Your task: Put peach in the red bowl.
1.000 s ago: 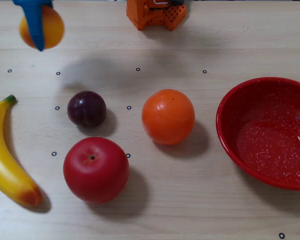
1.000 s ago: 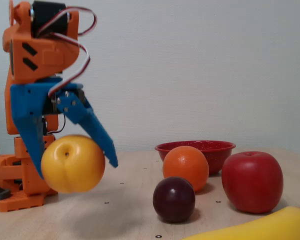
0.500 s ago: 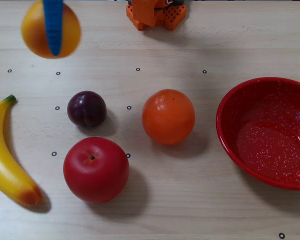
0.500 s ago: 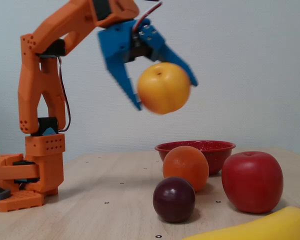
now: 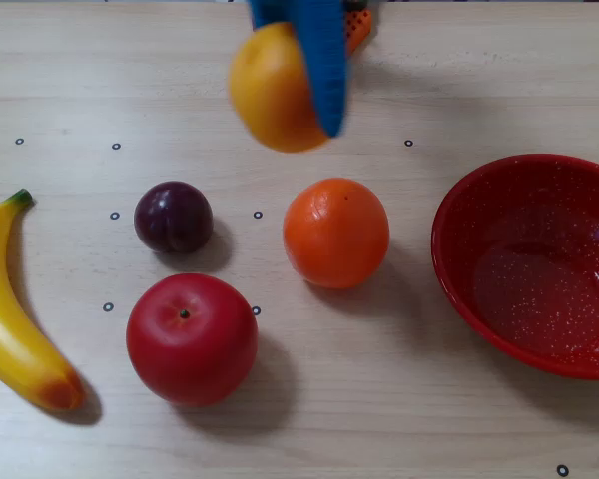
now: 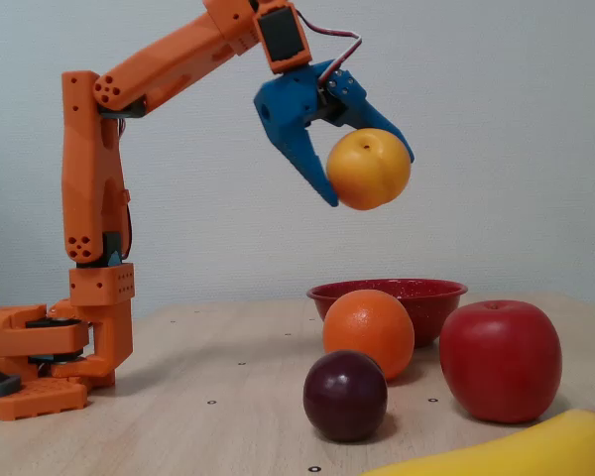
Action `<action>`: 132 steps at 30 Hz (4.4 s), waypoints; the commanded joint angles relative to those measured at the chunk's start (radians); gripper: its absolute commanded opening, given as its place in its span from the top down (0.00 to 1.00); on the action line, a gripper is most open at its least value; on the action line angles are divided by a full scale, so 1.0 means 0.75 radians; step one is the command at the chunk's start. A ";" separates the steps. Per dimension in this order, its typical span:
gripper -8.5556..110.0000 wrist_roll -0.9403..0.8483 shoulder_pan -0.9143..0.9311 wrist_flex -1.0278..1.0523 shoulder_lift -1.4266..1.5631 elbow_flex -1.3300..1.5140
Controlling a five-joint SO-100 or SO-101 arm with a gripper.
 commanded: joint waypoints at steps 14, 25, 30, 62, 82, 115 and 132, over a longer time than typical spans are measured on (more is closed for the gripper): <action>0.93 0.219 -0.399 -0.495 0.190 0.137; 0.93 0.327 -0.630 -0.605 0.112 0.295; 0.93 0.315 -0.693 -0.593 0.018 0.327; 0.57 0.063 -0.751 -0.685 -0.536 0.137; 0.64 0.082 -0.671 -0.755 -0.221 0.188; 0.93 0.202 -0.270 -0.616 0.595 0.624; 0.93 0.223 -0.029 -0.462 1.509 1.374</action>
